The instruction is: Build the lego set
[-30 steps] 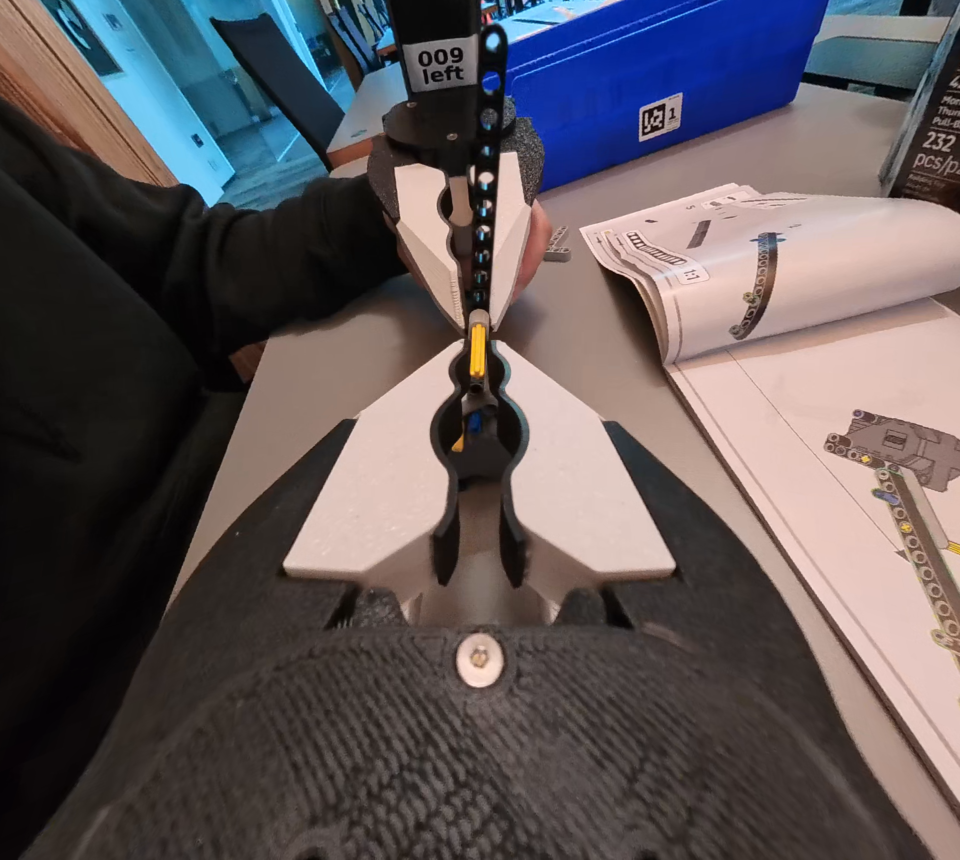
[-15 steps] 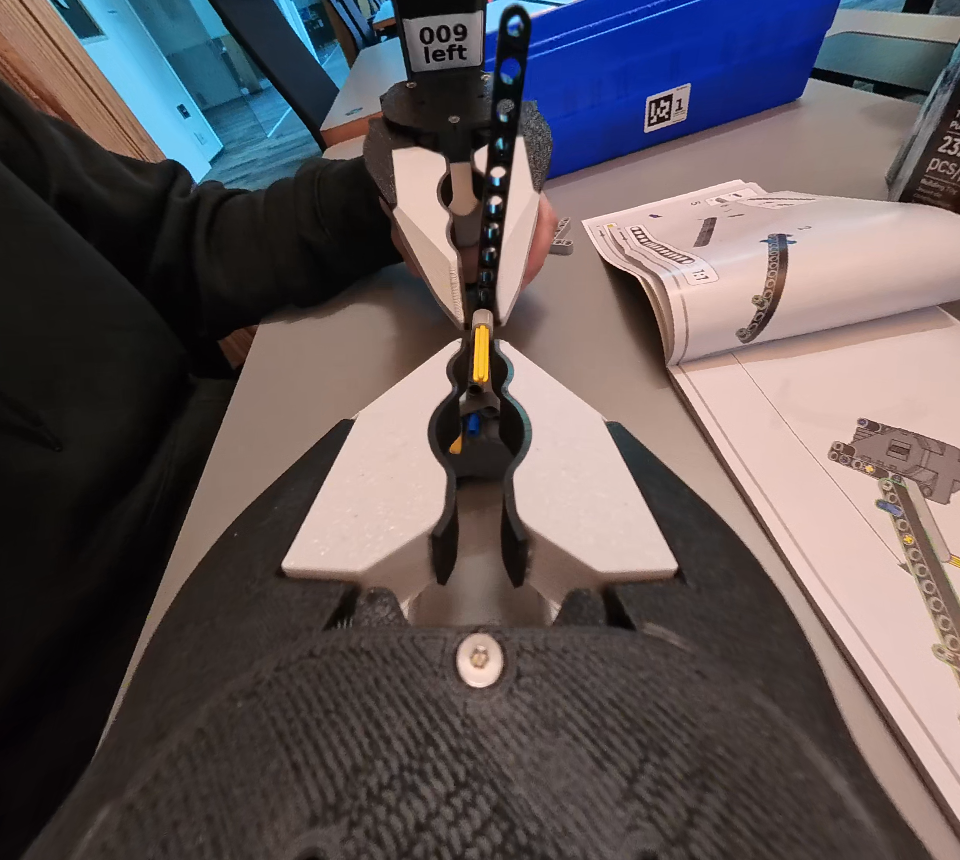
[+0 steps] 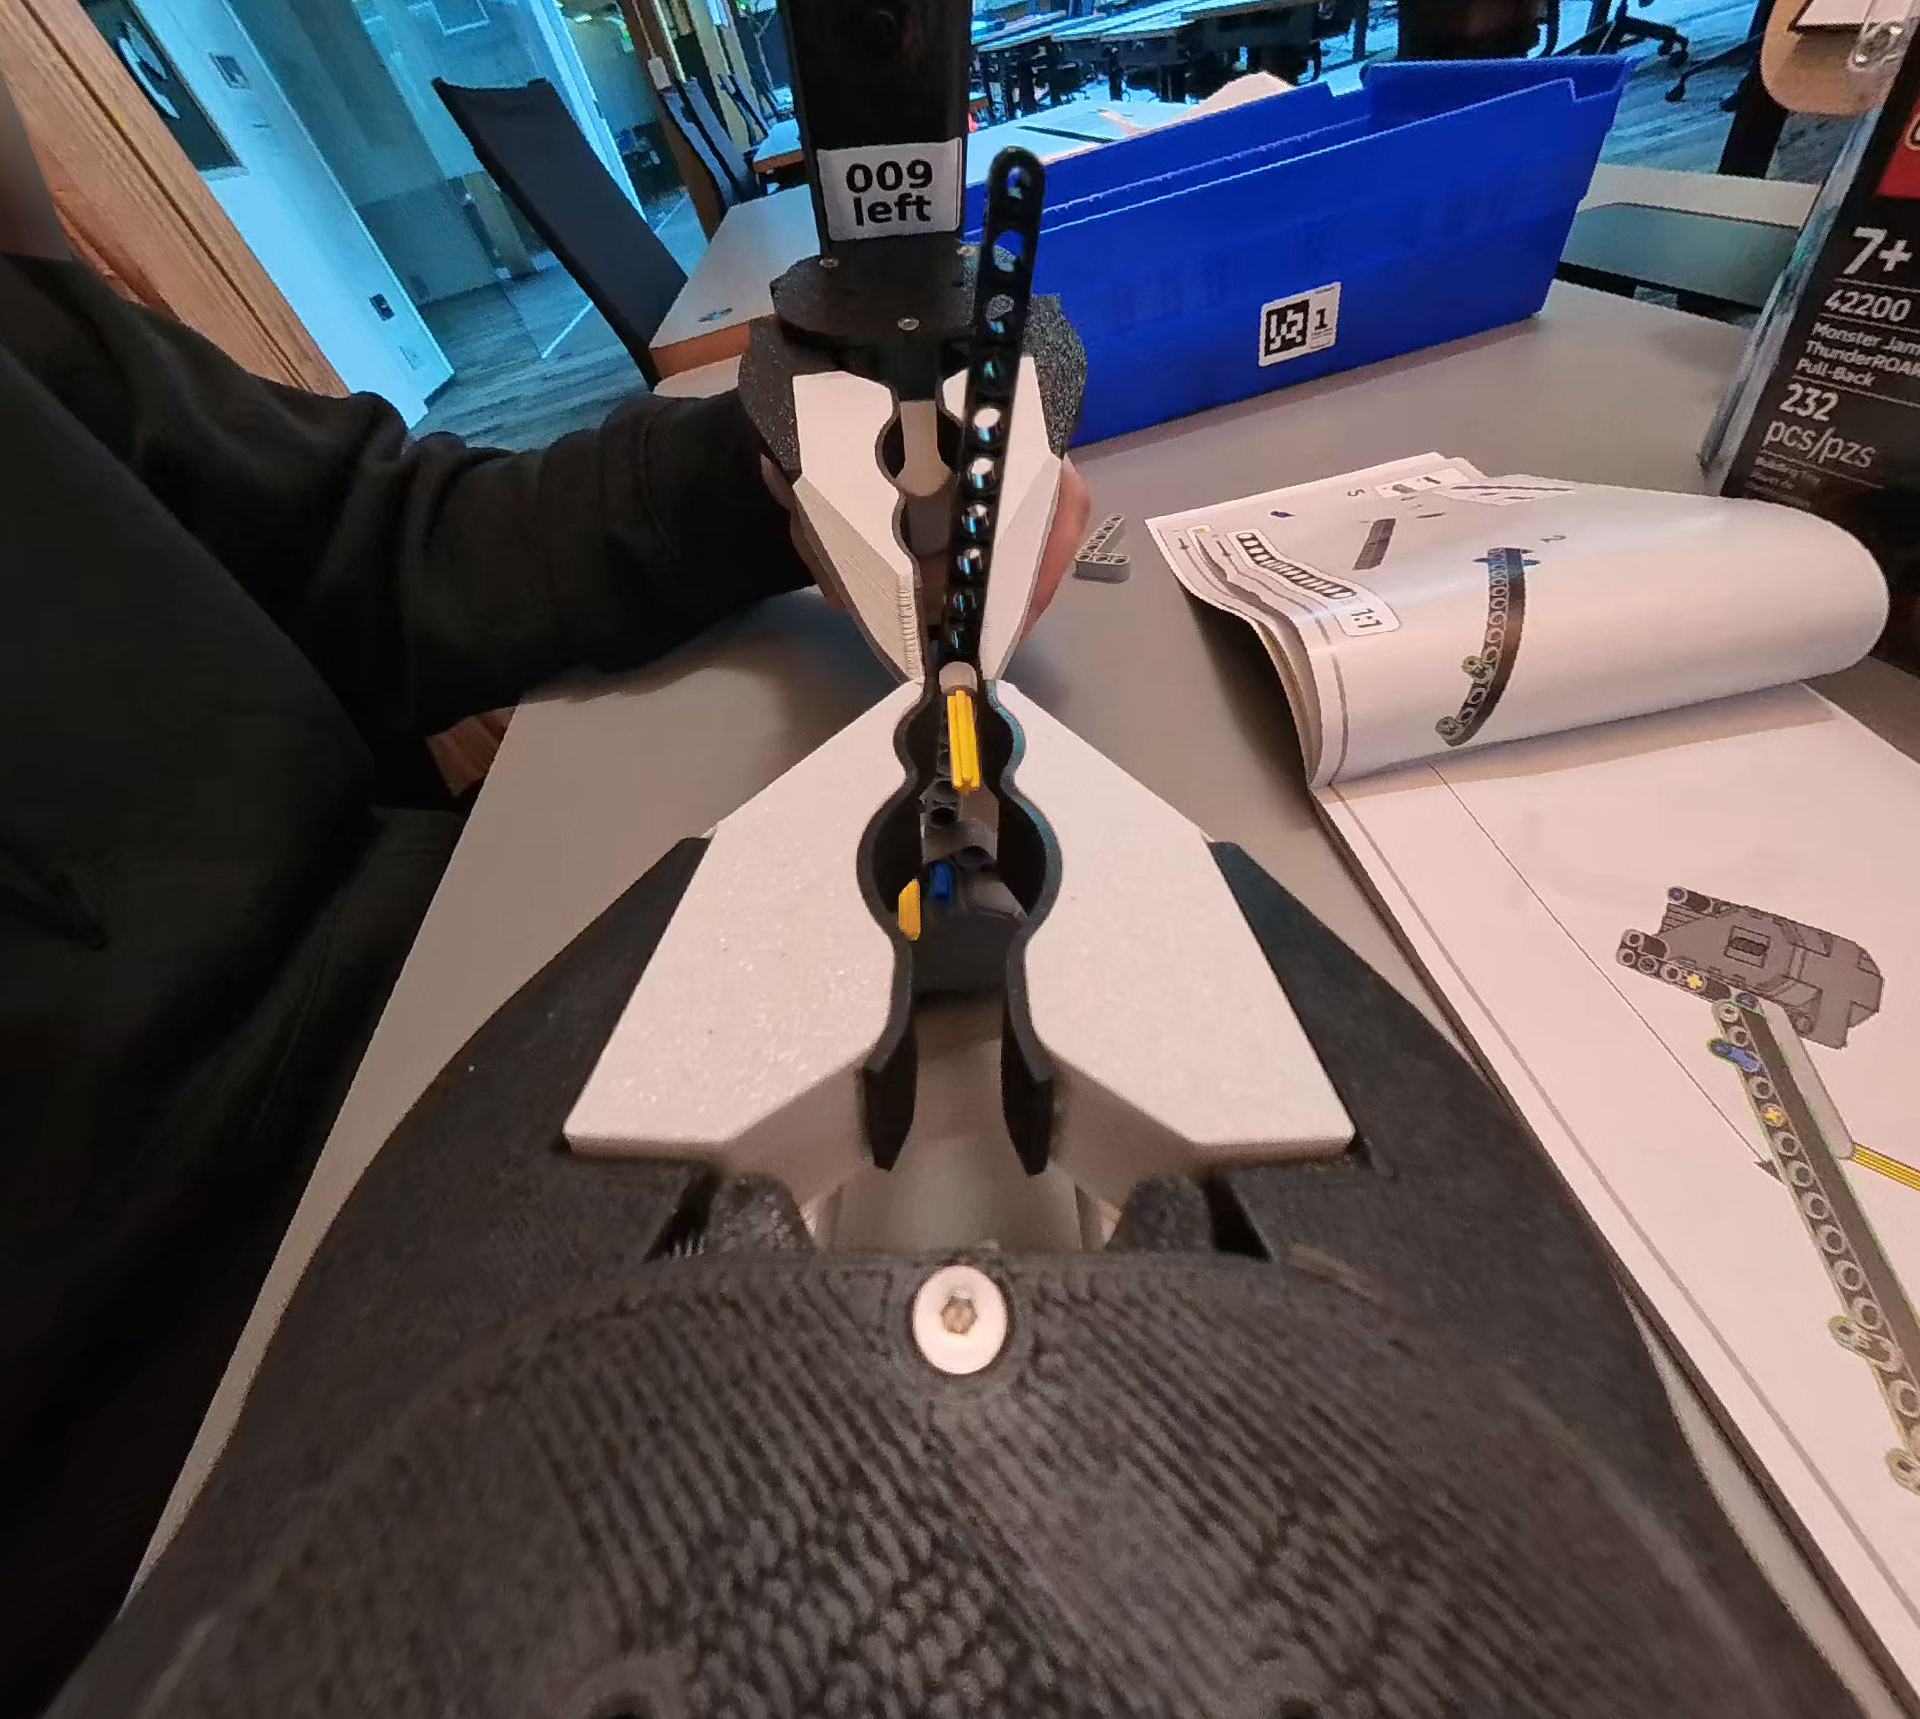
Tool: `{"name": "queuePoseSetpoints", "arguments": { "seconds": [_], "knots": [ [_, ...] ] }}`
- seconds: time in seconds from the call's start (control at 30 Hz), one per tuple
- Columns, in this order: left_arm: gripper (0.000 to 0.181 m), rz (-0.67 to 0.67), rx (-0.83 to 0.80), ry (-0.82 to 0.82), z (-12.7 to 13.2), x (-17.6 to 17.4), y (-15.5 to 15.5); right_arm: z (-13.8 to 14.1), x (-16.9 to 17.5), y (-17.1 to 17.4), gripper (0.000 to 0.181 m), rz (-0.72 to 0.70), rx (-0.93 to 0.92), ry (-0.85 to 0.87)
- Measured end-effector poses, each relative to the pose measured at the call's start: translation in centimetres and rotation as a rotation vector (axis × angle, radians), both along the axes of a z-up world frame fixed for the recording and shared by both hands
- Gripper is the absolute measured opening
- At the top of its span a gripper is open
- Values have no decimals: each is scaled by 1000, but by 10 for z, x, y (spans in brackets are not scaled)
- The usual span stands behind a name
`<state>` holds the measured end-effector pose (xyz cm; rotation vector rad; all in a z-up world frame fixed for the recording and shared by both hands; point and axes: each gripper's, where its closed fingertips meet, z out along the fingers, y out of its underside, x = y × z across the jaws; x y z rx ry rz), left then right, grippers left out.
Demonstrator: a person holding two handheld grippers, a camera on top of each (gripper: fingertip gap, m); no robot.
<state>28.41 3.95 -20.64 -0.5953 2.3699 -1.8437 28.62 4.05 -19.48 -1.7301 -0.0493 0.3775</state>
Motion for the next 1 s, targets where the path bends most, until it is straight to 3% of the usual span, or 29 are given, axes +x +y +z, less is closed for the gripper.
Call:
{"name": "queuePoseSetpoints", "arguments": {
  "seconds": [0.33, 0.7, 1.0],
  "knots": [
    [5, 14, 41, -52, 4, 0, -5, 1, -5, 0, 4, 22, 13, -28],
    [5, 100, 242, -228, 9, 2, -5, 5, -2, -6, 5, 18, 47, -42],
    [4, 77, 245, -199, 7, -1, -5, 5, -6, -3, 6, 28, 48, -80]
  ]
}}
